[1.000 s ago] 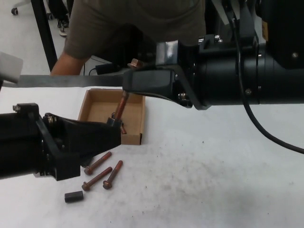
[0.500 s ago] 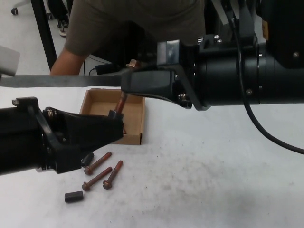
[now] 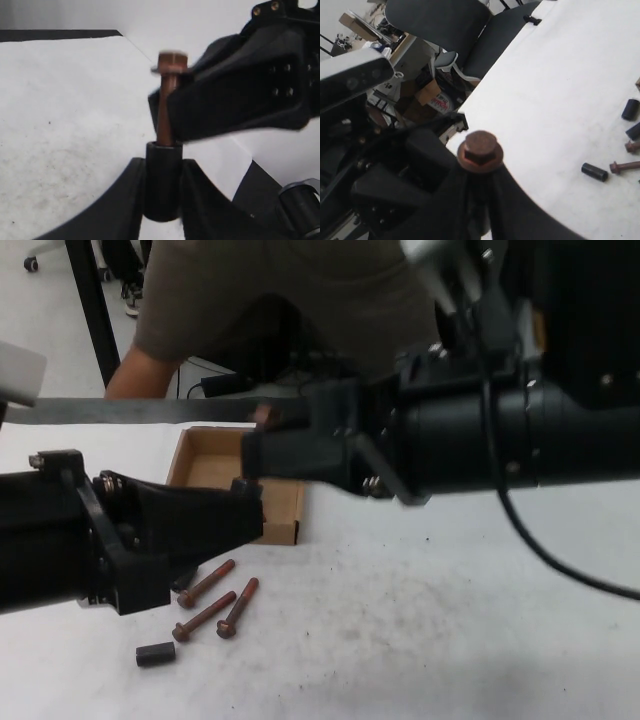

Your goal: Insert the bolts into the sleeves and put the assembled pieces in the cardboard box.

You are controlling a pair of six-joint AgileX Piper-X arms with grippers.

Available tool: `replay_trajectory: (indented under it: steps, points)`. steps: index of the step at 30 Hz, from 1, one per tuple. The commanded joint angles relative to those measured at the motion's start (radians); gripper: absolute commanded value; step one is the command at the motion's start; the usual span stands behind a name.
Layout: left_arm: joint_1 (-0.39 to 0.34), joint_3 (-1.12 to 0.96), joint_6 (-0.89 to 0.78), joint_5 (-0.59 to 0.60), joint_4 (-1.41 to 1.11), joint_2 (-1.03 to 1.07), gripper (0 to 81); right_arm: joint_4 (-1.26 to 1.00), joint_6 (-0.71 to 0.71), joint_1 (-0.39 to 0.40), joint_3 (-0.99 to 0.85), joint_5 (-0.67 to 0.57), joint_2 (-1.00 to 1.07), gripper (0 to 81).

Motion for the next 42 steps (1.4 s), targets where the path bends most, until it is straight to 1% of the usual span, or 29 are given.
replay_trajectory:
  steps: [1,9,10,11,13,14,16,17,20,26,31,37,40,42]
  points:
    - [0.001,-0.010,-0.005,-0.045,-0.029,-0.008,0.8,0.007,-0.009,0.033,-0.003,-0.068,-0.008,0.2]
    - [0.001,-0.010,-0.002,-0.050,-0.029,-0.008,0.8,0.011,-0.009,0.035,-0.003,-0.068,-0.008,0.1]
    - [0.001,-0.010,-0.002,-0.050,-0.029,-0.008,0.8,0.011,-0.009,0.035,-0.003,-0.068,-0.008,0.5]
    - [0.001,-0.010,-0.002,-0.050,-0.029,-0.008,0.8,0.011,-0.009,0.035,-0.003,-0.068,-0.008,3.3]
    - [0.001,-0.010,0.002,-0.050,-0.029,-0.008,0.8,0.011,-0.033,0.035,-0.003,-0.068,-0.008,14.7]
    - [0.001,-0.010,0.008,-0.050,-0.029,-0.008,0.8,0.011,-0.029,0.035,-0.003,-0.064,-0.008,26.3]
    - [0.001,-0.010,0.020,-0.050,-0.029,-0.008,0.8,0.011,-0.004,0.035,-0.006,-0.040,-0.008,43.7]
    - [0.001,-0.010,0.024,-0.050,-0.029,-0.008,0.8,0.011,0.009,0.035,-0.008,-0.018,-0.008,47.6]
    - [0.001,-0.010,0.024,-0.050,-0.029,-0.008,0.8,0.011,0.006,0.031,-0.016,-0.014,-0.008,43.5]
    - [0.001,-0.010,0.024,-0.089,-0.045,-0.008,0.8,0.016,-0.011,0.030,-0.027,-0.014,-0.008,43.5]
    - [0.001,-0.010,0.024,-0.088,-0.076,-0.008,0.8,0.082,-0.059,0.030,-0.027,-0.012,-0.008,43.5]
    - [0.001,-0.010,0.024,-0.088,-0.074,-0.008,0.8,0.086,-0.061,0.015,-0.027,-0.008,-0.016,43.5]
    - [0.001,-0.010,0.034,-0.129,-0.074,-0.008,0.8,0.098,-0.061,-0.012,-0.027,-0.008,-0.039,43.5]
    - [0.001,-0.010,0.064,-0.192,-0.074,-0.001,0.8,0.114,-0.086,-0.037,-0.027,-0.008,-0.066,43.5]
